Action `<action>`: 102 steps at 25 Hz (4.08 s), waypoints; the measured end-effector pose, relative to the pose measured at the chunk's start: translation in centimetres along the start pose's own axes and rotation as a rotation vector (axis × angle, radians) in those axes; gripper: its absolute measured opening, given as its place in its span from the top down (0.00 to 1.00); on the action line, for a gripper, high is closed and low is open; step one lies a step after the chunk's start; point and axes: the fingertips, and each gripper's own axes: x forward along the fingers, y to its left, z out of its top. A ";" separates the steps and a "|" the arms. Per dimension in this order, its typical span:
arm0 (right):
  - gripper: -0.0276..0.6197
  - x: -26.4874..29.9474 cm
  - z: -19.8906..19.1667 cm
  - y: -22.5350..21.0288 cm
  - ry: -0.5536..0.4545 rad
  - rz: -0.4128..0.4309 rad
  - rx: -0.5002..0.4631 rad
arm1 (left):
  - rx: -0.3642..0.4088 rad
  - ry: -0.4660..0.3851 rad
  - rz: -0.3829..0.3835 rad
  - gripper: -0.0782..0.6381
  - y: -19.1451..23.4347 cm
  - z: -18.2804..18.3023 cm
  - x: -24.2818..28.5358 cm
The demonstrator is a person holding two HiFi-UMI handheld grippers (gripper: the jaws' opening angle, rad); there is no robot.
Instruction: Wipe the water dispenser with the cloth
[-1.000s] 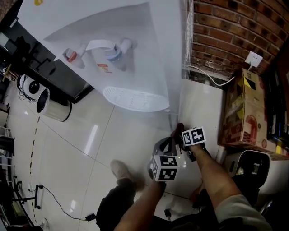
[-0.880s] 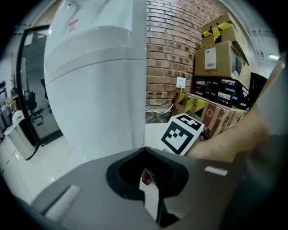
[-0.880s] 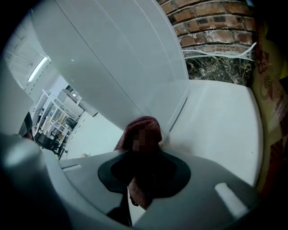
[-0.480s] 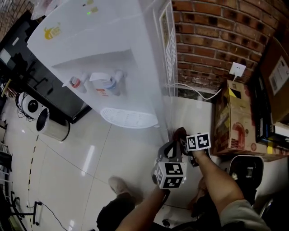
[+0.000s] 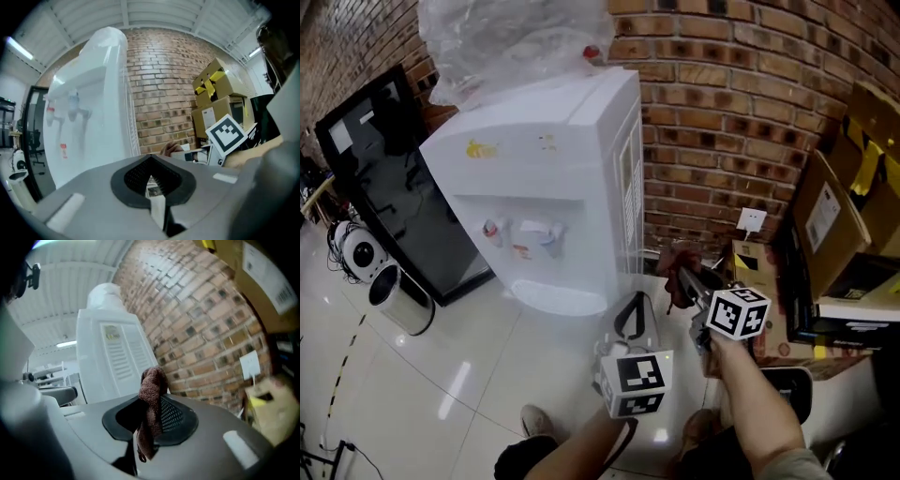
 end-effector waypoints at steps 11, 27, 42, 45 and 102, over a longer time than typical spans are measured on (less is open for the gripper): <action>0.83 -4.3 20.7 13.1 -0.328 0.154 -0.392 | 0.075 -0.200 0.090 0.89 6.7 15.6 -4.0; 0.83 4.0 33.9 25.3 -0.317 0.173 -0.745 | -0.039 -0.262 0.061 0.89 9.1 19.9 -5.5; 0.83 5.4 22.0 13.8 -0.171 0.060 -0.377 | -0.100 -0.159 -0.053 0.89 4.3 13.8 -4.6; 0.83 5.8 19.7 12.8 -0.185 0.080 -0.318 | -0.052 -0.129 -0.049 0.89 3.7 12.2 -3.6; 0.83 10.9 -21.5 -5.1 0.708 -0.018 -0.287 | 0.085 0.374 -0.128 0.89 -5.5 -24.0 4.9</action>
